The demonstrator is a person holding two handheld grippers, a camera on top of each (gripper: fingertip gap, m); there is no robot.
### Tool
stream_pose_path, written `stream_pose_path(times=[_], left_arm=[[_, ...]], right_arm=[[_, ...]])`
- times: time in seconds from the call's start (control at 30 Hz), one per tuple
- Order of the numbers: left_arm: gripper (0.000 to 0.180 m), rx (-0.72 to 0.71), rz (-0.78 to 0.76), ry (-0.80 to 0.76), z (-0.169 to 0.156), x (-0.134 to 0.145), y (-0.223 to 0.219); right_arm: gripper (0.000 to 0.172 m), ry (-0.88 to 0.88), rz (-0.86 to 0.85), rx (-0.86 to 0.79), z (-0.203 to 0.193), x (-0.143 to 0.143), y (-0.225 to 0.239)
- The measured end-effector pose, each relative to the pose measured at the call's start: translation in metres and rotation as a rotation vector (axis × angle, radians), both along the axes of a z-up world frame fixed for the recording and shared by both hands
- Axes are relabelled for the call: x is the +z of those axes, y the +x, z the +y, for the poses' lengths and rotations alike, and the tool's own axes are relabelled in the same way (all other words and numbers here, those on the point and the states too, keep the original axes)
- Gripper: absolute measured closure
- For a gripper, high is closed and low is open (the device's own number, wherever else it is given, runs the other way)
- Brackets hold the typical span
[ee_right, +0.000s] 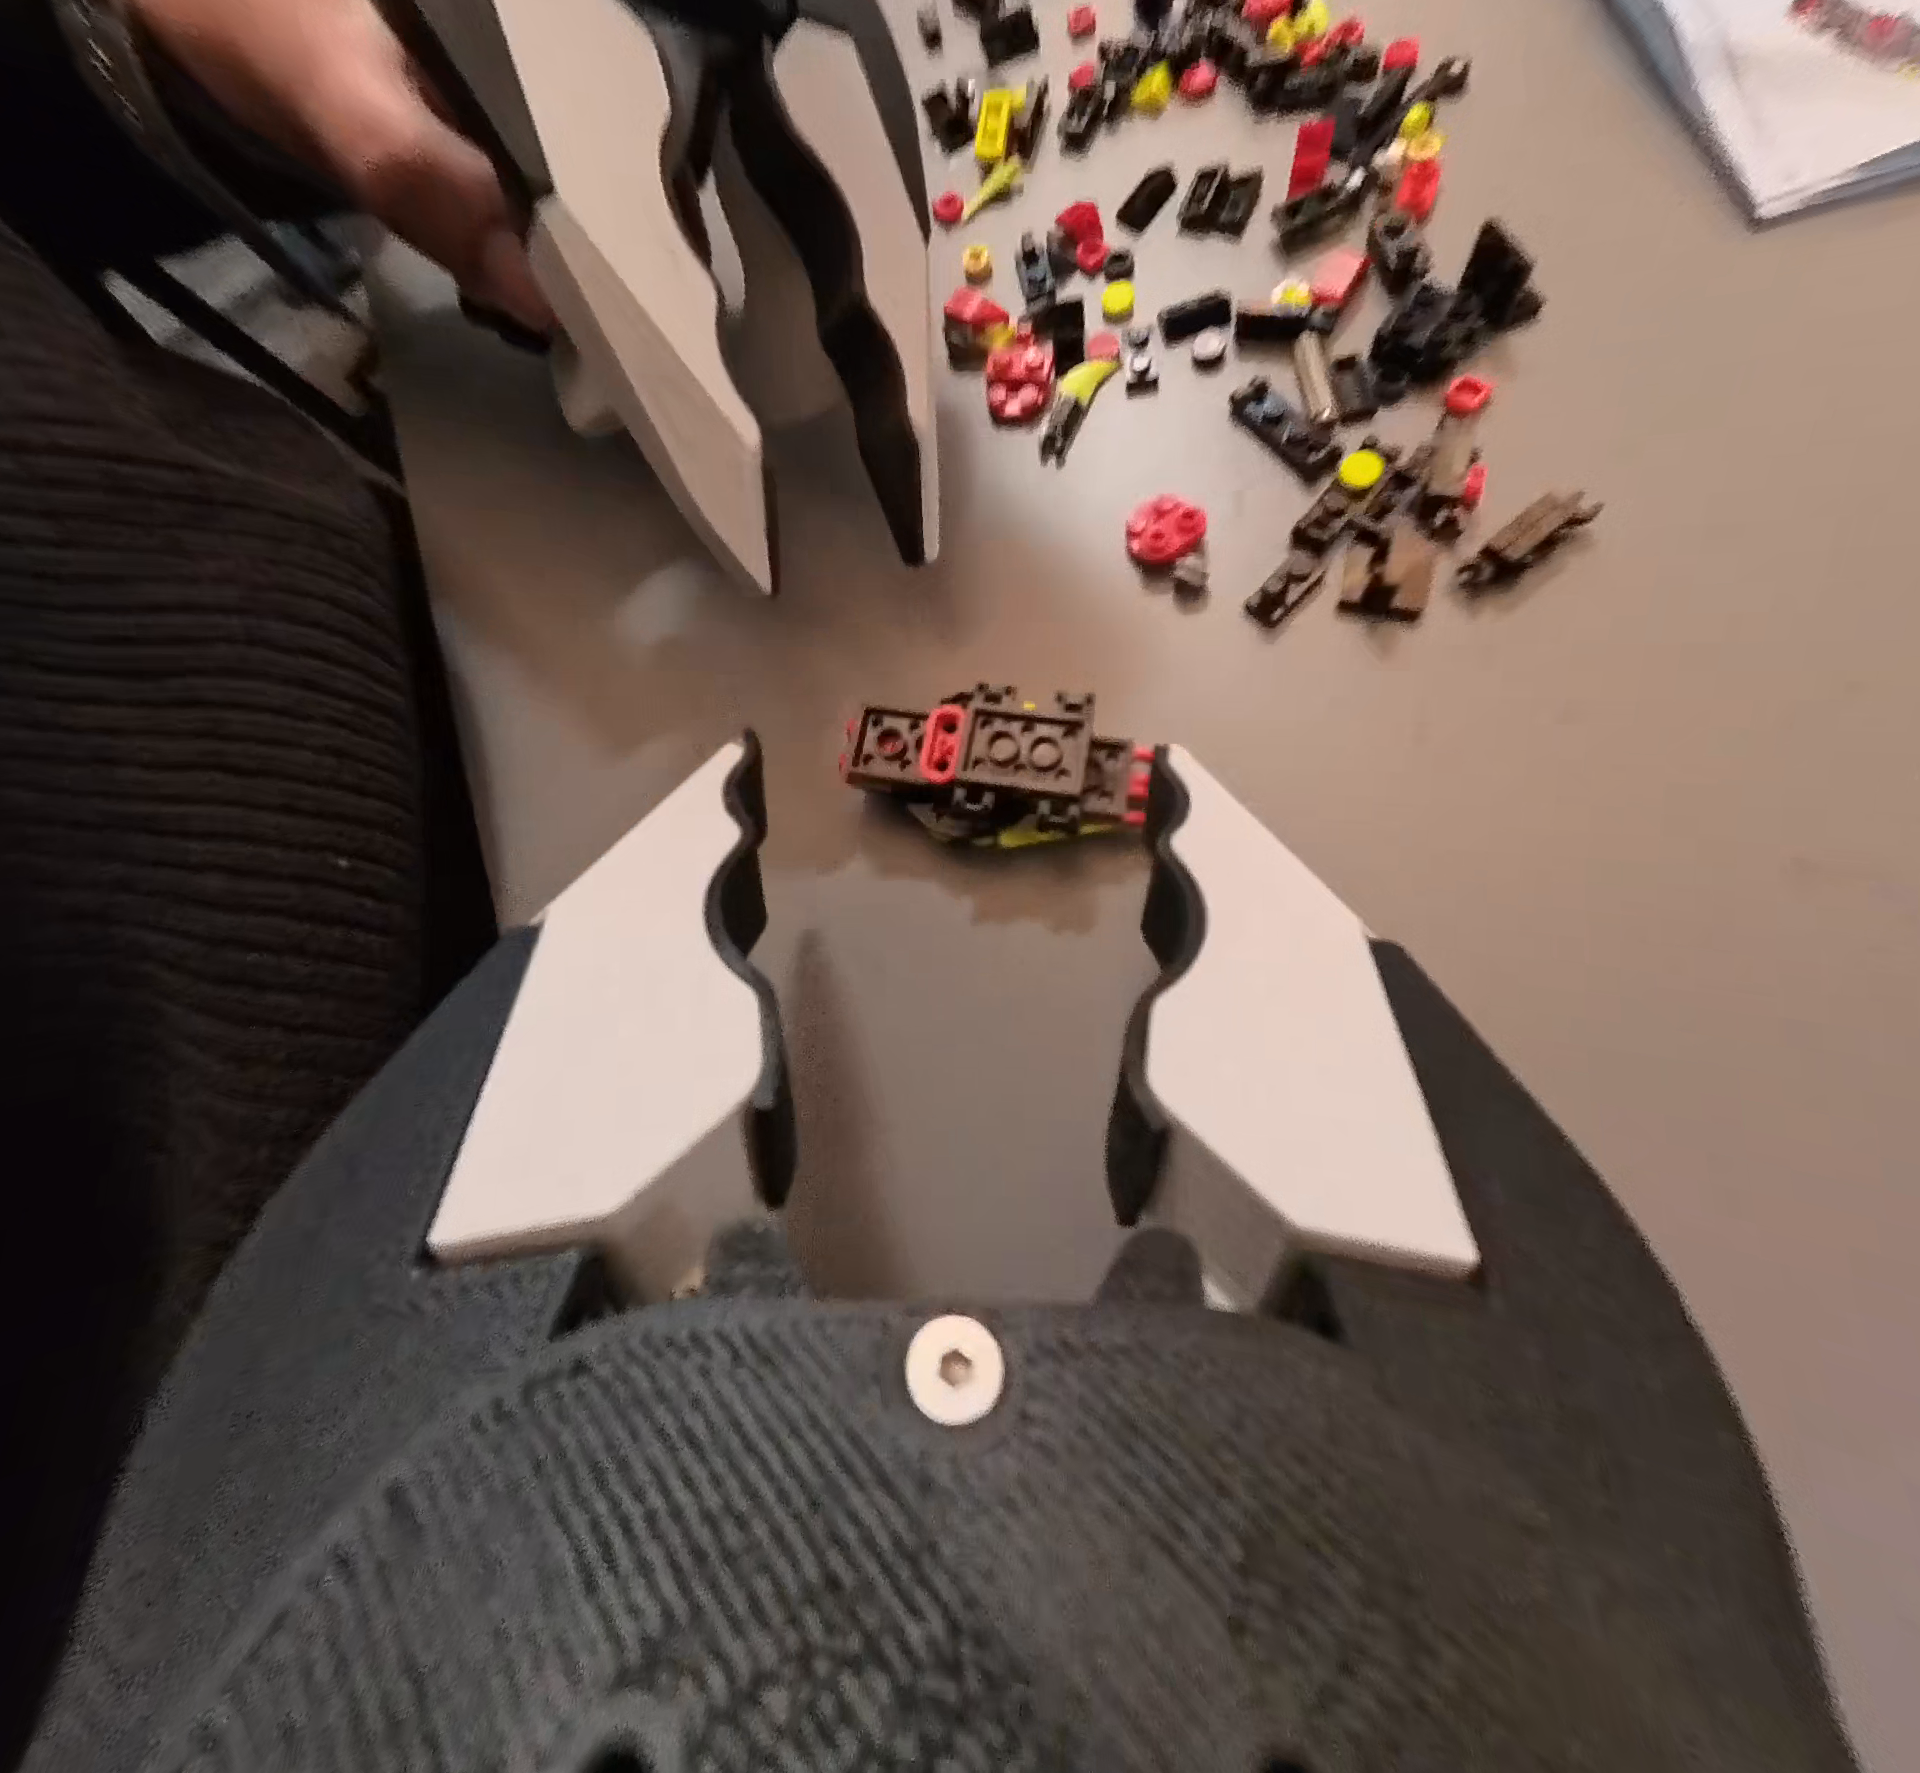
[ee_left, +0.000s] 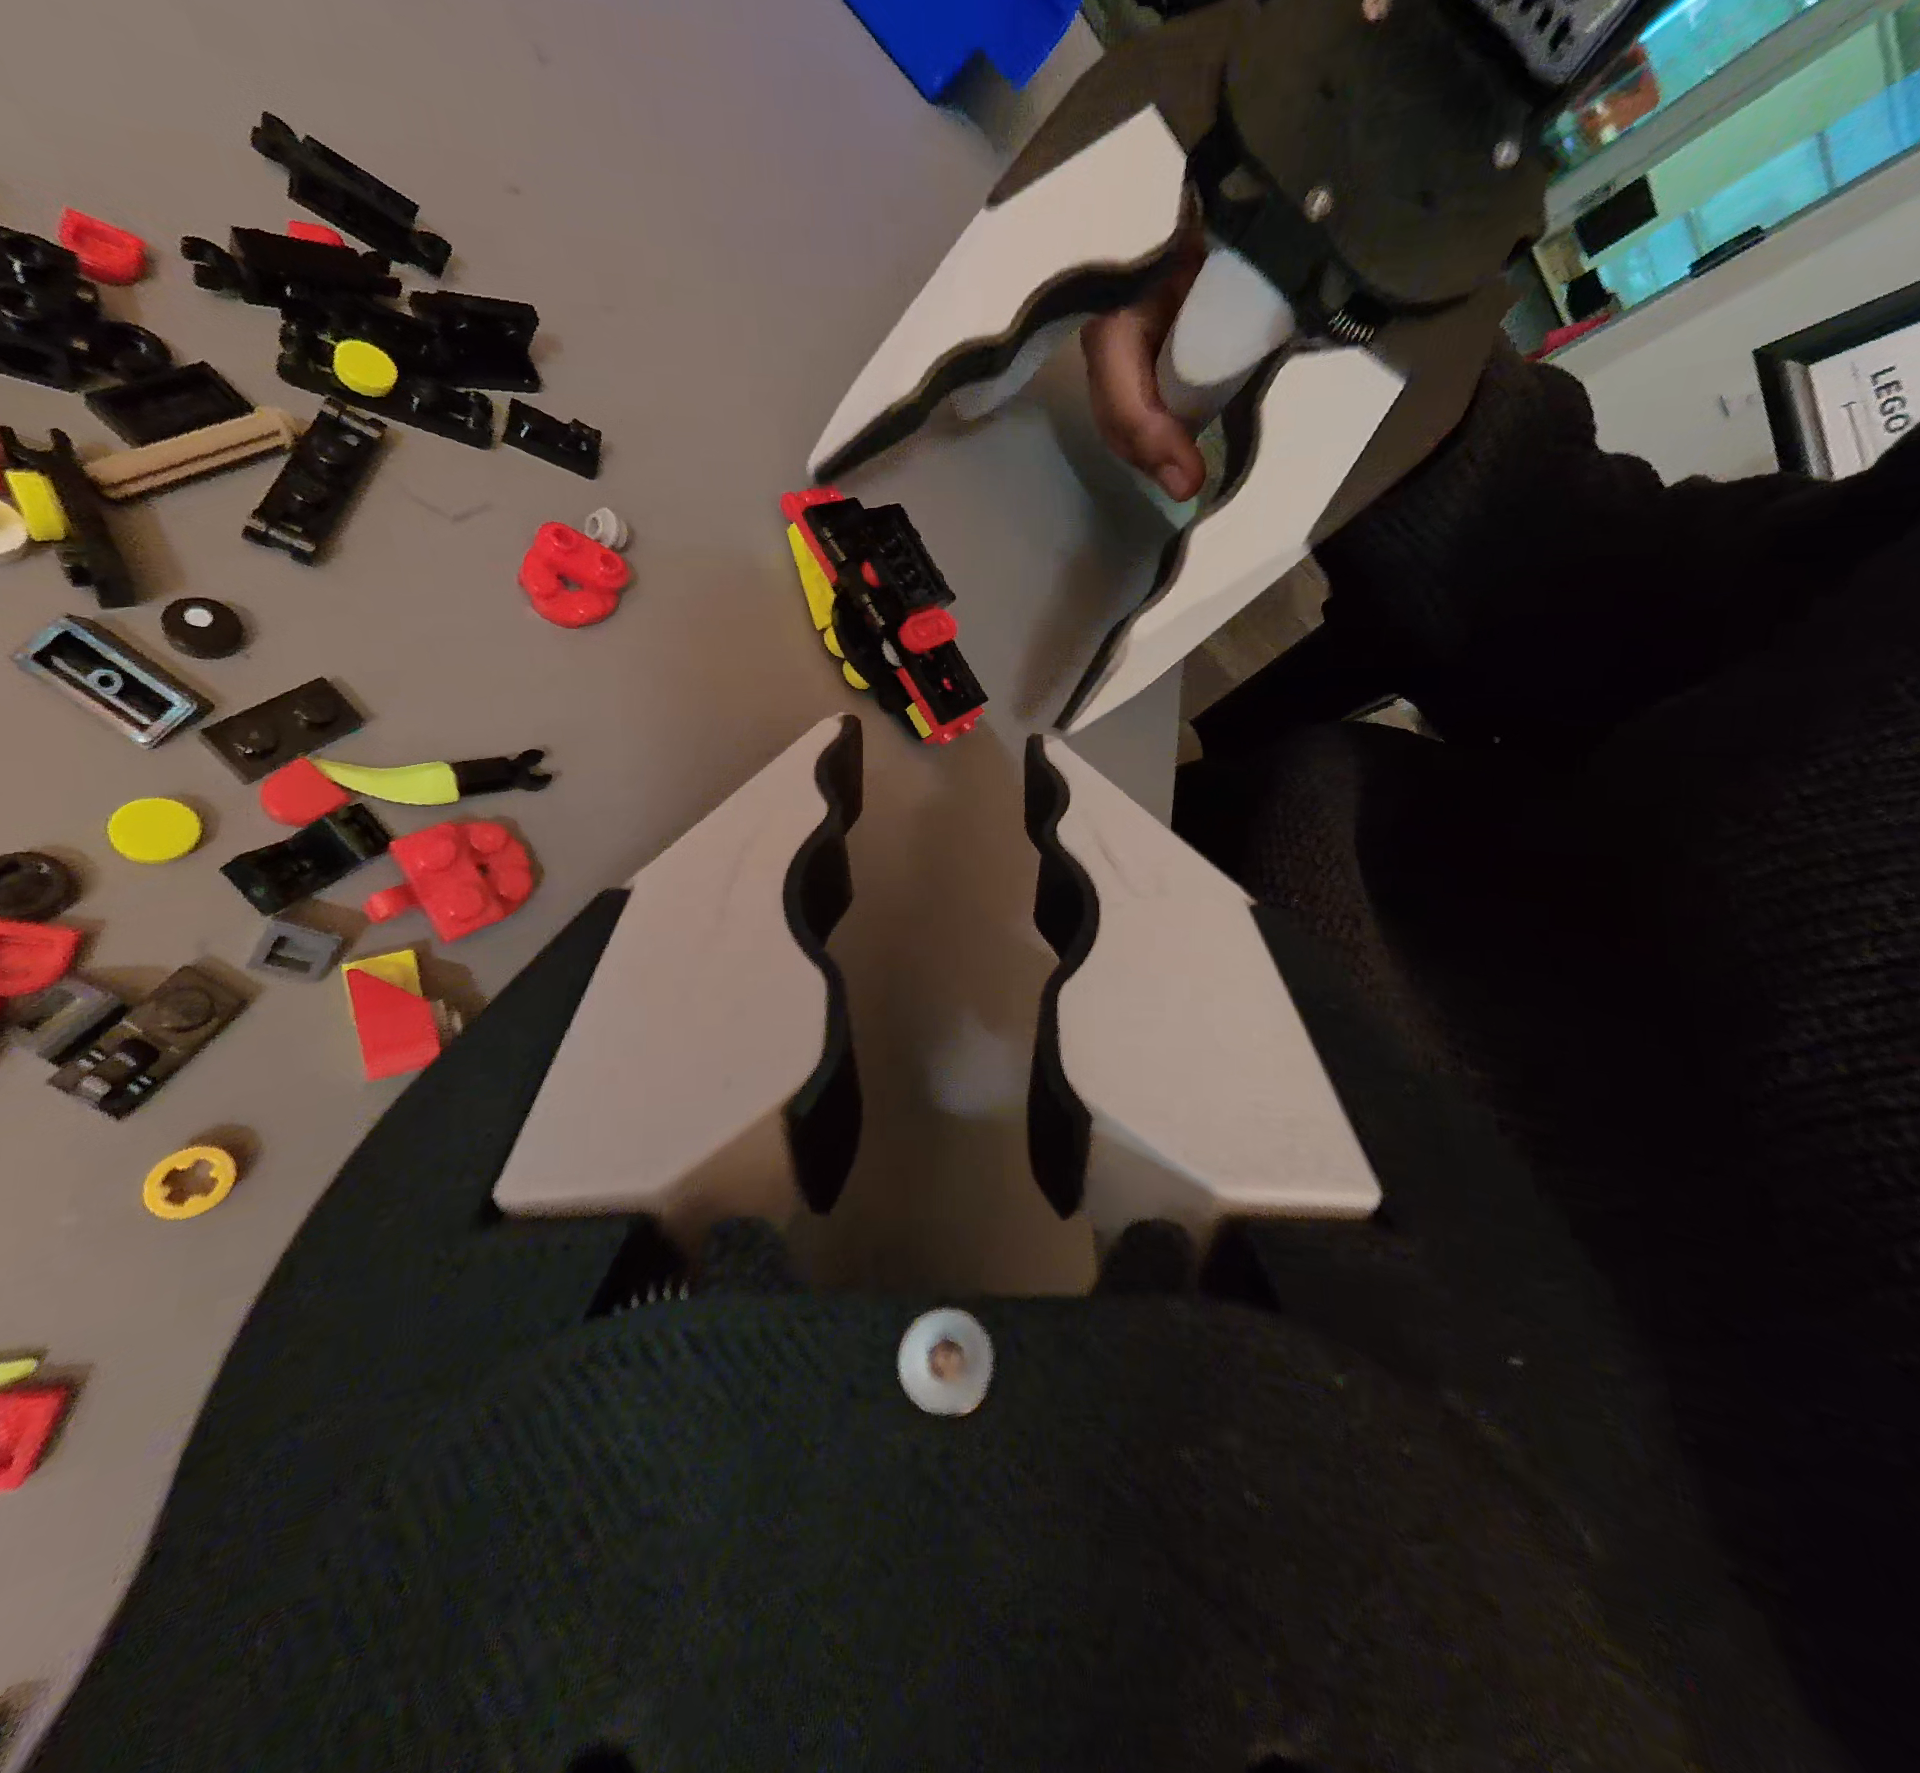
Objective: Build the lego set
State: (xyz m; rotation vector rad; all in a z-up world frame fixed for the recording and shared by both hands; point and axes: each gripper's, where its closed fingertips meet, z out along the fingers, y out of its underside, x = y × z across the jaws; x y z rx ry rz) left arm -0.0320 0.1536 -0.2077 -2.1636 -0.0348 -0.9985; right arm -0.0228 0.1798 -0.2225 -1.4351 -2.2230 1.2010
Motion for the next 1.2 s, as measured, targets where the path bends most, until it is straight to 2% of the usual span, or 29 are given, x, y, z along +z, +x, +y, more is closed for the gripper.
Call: stream_pose_path(times=[0.1,0.2,0.33,0.5,0.7,0.9,1.07,1.2], left_arm=[[0.151,0.000,0.009,0.008,0.000,0.001,0.001],[0.151,0.005,0.029,0.013,0.000,0.001,0.000],[0.150,-0.006,0.037,0.005,-0.001,-0.001,0.003],[0.149,-0.030,0.075,-0.008,-0.003,-0.006,0.009],[0.148,-0.038,0.093,-0.001,-0.001,-0.006,0.014],[0.149,-0.015,0.103,0.027,0.001,-0.002,0.011],[0.149,0.032,0.127,0.091,0.003,0.011,0.001],[0.151,0.064,0.084,0.154,0.002,0.033,-0.008]], right_arm=[[0.098,0.053,-0.042,0.018,-0.004,-0.007,0.008],[0.104,0.058,-0.034,0.023,-0.007,-0.002,0.015],[0.104,0.050,-0.009,-0.012,0.000,0.002,0.015],[0.099,0.040,0.068,-0.016,-0.001,0.008,0.003],[0.091,0.055,0.005,-0.002,-0.006,-0.005,0.000],[0.105,0.045,-0.054,-0.004,0.000,-0.010,0.015],[0.110,0.011,0.057,-0.068,0.011,0.016,0.006],[0.112,0.085,0.211,-0.142,0.024,0.041,-0.003]])
